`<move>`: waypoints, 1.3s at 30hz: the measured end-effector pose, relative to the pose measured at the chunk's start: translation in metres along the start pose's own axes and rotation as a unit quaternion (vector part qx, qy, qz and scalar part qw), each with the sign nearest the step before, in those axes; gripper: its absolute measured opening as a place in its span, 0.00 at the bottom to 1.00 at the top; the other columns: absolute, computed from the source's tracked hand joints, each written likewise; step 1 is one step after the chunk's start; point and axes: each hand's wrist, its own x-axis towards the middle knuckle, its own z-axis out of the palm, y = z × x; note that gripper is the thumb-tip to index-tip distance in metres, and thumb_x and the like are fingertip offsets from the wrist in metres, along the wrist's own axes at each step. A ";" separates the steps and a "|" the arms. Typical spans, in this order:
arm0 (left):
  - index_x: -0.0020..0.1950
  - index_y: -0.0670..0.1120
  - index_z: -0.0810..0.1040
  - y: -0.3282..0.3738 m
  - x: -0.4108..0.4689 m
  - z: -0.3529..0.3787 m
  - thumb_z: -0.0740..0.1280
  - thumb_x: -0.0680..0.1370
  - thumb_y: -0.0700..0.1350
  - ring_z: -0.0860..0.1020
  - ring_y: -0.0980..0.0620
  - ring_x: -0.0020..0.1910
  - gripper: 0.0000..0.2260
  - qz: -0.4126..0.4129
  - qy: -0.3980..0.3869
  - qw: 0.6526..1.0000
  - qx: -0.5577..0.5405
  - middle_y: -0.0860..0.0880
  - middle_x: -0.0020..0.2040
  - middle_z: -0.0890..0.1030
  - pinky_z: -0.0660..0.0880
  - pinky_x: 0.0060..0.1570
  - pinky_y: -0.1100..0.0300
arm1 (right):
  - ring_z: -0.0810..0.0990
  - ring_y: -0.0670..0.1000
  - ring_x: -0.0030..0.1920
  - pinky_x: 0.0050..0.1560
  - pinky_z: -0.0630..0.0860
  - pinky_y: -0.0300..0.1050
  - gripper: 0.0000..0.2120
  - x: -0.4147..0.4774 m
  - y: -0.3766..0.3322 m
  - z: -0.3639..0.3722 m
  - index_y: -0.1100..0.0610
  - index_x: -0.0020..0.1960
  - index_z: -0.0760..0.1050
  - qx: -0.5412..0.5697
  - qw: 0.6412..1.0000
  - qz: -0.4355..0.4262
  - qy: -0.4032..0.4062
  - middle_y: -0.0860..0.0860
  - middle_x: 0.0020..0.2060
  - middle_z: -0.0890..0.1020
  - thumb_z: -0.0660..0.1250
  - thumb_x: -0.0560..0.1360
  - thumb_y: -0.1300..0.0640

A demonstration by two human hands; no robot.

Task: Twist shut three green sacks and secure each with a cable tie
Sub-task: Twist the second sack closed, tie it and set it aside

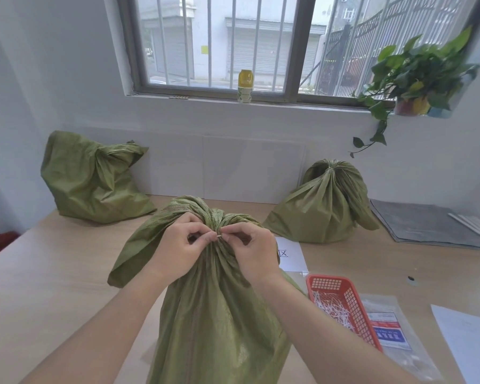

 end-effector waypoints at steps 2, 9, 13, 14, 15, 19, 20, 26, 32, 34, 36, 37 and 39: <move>0.44 0.48 0.87 0.000 -0.001 -0.001 0.76 0.76 0.44 0.77 0.54 0.42 0.02 -0.011 -0.001 1.000 -0.010 0.51 0.44 0.77 0.70 0.44 0.70 | 0.85 0.42 0.44 0.50 0.80 0.35 0.05 -0.001 0.001 -0.001 0.53 0.48 0.88 0.006 1.000 0.004 -0.004 0.43 0.41 0.88 0.76 0.75 0.62; 0.45 0.47 0.88 0.004 -0.002 0.000 0.77 0.76 0.45 0.77 0.56 0.43 0.02 -0.012 -0.004 1.000 -0.004 0.51 0.44 0.77 0.71 0.45 0.71 | 0.85 0.42 0.43 0.49 0.79 0.32 0.05 -0.003 -0.001 -0.001 0.55 0.47 0.88 0.001 1.000 -0.002 -0.015 0.44 0.41 0.88 0.77 0.74 0.63; 0.45 0.48 0.88 0.005 -0.004 0.001 0.76 0.76 0.46 0.77 0.55 0.45 0.02 -0.018 -0.002 1.000 -0.015 0.51 0.44 0.77 0.71 0.46 0.71 | 0.85 0.41 0.43 0.47 0.78 0.30 0.05 -0.003 -0.002 -0.003 0.55 0.47 0.88 -0.006 1.000 -0.006 -0.016 0.44 0.41 0.87 0.77 0.74 0.63; 0.45 0.48 0.88 0.006 -0.004 0.001 0.76 0.76 0.45 0.77 0.55 0.45 0.02 -0.019 -0.001 1.000 -0.018 0.50 0.44 0.77 0.71 0.47 0.71 | 0.85 0.41 0.43 0.47 0.77 0.30 0.04 -0.004 -0.003 -0.003 0.55 0.48 0.88 -0.007 1.000 -0.006 -0.016 0.44 0.41 0.87 0.77 0.75 0.63; 0.45 0.48 0.88 0.006 -0.004 0.001 0.76 0.76 0.45 0.77 0.55 0.45 0.02 -0.020 -0.002 1.000 -0.020 0.50 0.44 0.77 0.71 0.47 0.71 | 0.84 0.40 0.43 0.47 0.77 0.29 0.04 -0.004 -0.003 -0.004 0.55 0.48 0.89 -0.010 1.000 -0.008 -0.018 0.44 0.42 0.87 0.77 0.75 0.63; 0.45 0.49 0.88 0.006 -0.002 0.002 0.76 0.76 0.45 0.77 0.54 0.45 0.01 -0.018 -0.004 1.000 -0.013 0.50 0.44 0.77 0.71 0.46 0.70 | 0.84 0.41 0.43 0.47 0.77 0.30 0.04 -0.005 -0.004 -0.004 0.54 0.48 0.89 -0.021 0.999 -0.018 -0.025 0.45 0.41 0.87 0.77 0.75 0.61; 0.45 0.50 0.88 0.006 -0.002 0.002 0.77 0.76 0.46 0.77 0.54 0.44 0.01 -0.019 -0.005 1.000 -0.013 0.50 0.44 0.77 0.71 0.46 0.70 | 0.85 0.41 0.43 0.47 0.78 0.31 0.04 -0.005 -0.004 -0.004 0.54 0.48 0.89 -0.016 0.999 -0.015 -0.026 0.44 0.41 0.88 0.77 0.75 0.61; 0.44 0.49 0.88 0.006 -0.002 0.005 0.77 0.75 0.45 0.76 0.56 0.42 0.01 -0.027 0.001 0.999 -0.017 0.49 0.43 0.76 0.71 0.45 0.71 | 0.86 0.41 0.46 0.56 0.82 0.39 0.10 -0.004 -0.004 -0.006 0.54 0.56 0.86 0.023 0.998 0.033 -0.056 0.45 0.43 0.88 0.75 0.76 0.64; 0.41 0.50 0.89 0.007 -0.003 0.009 0.79 0.73 0.49 0.79 0.57 0.40 0.03 -0.069 0.012 0.995 -0.068 0.51 0.41 0.80 0.74 0.43 0.64 | 0.86 0.45 0.47 0.57 0.83 0.48 0.08 -0.002 -0.001 -0.003 0.52 0.52 0.86 0.054 0.995 0.061 -0.060 0.46 0.44 0.88 0.76 0.76 0.62; 0.40 0.50 0.89 0.008 -0.004 0.010 0.80 0.72 0.48 0.82 0.53 0.41 0.03 -0.102 0.026 0.988 -0.115 0.49 0.41 0.85 0.78 0.46 0.57 | 0.87 0.47 0.46 0.55 0.84 0.48 0.09 -0.002 -0.001 -0.002 0.52 0.51 0.86 0.055 0.995 0.061 -0.054 0.47 0.43 0.88 0.76 0.75 0.64; 0.40 0.47 0.89 0.009 -0.005 0.010 0.81 0.70 0.47 0.83 0.51 0.40 0.05 -0.129 0.029 0.976 -0.173 0.47 0.39 0.87 0.80 0.47 0.52 | 0.87 0.48 0.45 0.54 0.84 0.48 0.08 -0.002 -0.001 -0.003 0.51 0.50 0.87 0.059 0.995 0.065 -0.046 0.47 0.43 0.88 0.76 0.75 0.63; 0.41 0.46 0.89 0.010 -0.006 0.010 0.81 0.70 0.46 0.83 0.51 0.39 0.05 -0.133 0.030 0.973 -0.186 0.46 0.39 0.87 0.80 0.47 0.53 | 0.87 0.47 0.45 0.53 0.84 0.48 0.08 -0.003 -0.001 -0.004 0.51 0.50 0.87 0.063 0.995 0.068 -0.047 0.47 0.43 0.88 0.76 0.75 0.62; 0.41 0.45 0.88 0.010 -0.007 0.010 0.81 0.71 0.44 0.84 0.52 0.39 0.04 -0.126 0.029 0.974 -0.185 0.46 0.39 0.87 0.80 0.47 0.55 | 0.87 0.46 0.45 0.52 0.84 0.45 0.07 -0.004 -0.001 -0.005 0.51 0.51 0.87 0.069 0.993 0.076 -0.053 0.45 0.43 0.88 0.76 0.76 0.61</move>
